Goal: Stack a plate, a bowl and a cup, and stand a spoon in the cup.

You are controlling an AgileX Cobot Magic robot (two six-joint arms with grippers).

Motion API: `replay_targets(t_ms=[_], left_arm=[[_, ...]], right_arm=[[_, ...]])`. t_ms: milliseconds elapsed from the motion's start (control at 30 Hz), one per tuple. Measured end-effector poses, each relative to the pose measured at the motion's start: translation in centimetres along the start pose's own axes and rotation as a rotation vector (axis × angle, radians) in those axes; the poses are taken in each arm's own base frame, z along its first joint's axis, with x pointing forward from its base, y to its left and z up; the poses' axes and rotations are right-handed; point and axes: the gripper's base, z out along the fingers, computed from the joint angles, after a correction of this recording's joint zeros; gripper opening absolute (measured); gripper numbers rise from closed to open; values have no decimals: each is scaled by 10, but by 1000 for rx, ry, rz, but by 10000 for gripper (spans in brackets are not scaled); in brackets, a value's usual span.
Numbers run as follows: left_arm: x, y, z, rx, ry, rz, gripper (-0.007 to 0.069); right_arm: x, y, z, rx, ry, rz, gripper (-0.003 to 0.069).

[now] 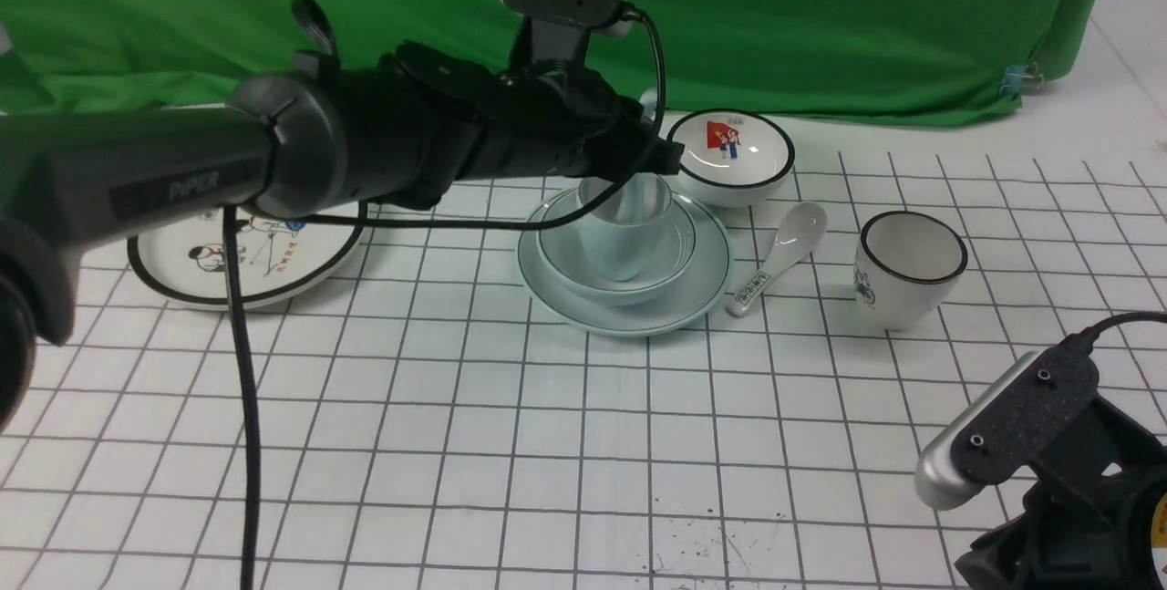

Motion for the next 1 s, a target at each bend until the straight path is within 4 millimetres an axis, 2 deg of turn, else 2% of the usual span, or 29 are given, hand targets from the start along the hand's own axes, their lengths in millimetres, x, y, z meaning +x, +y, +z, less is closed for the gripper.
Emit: replay_targets(t_ms=[133,167,200,233,333,400,433,567,600,667,733,800,900,967,1000], left_arm=[[-4,-4,-4,34,0,-6,336],[-5,-4,-5,36,-1,-6,340],[-16,-8,-17,56,-19,16,350],[-18,-9,-19,59,-22,12,349],[-54,-21,-68,109,-69,43,291],[-77,-29,-110,120,-89,55,221],[-87,-34,-136,123,-84,68,171],[-96,-40,-208,77,15,109,18],[-91,-40,-232,41,61,129,-11],[-80,-39,-251,6,106,126,-30],[-63,-38,-278,-32,108,128,-41],[-44,-39,-296,-50,86,122,-43],[-10,-39,-322,-71,-2,126,-43],[17,-37,-330,-97,-57,148,-43],[25,-36,-335,-108,-79,161,-43]], right_arm=[[7,-1,-11,11,12,-24,101],[8,-1,-12,11,12,-24,99],[14,-2,-20,16,27,-21,77],[15,-2,-22,17,21,-20,71],[29,-2,-45,19,-12,4,24],[37,-2,-61,23,-93,26,10],[43,-2,-75,31,-189,41,10],[59,-2,-112,61,-518,60,10],[63,-2,-122,74,-636,58,10],[67,-1,-133,92,-786,53,10],[71,0,-138,110,-950,45,10],[71,1,-135,119,-1030,35,10],[70,4,-117,116,-1068,24,10],[71,6,-102,100,-1044,33,11],[72,7,-96,92,-1031,41,11]])
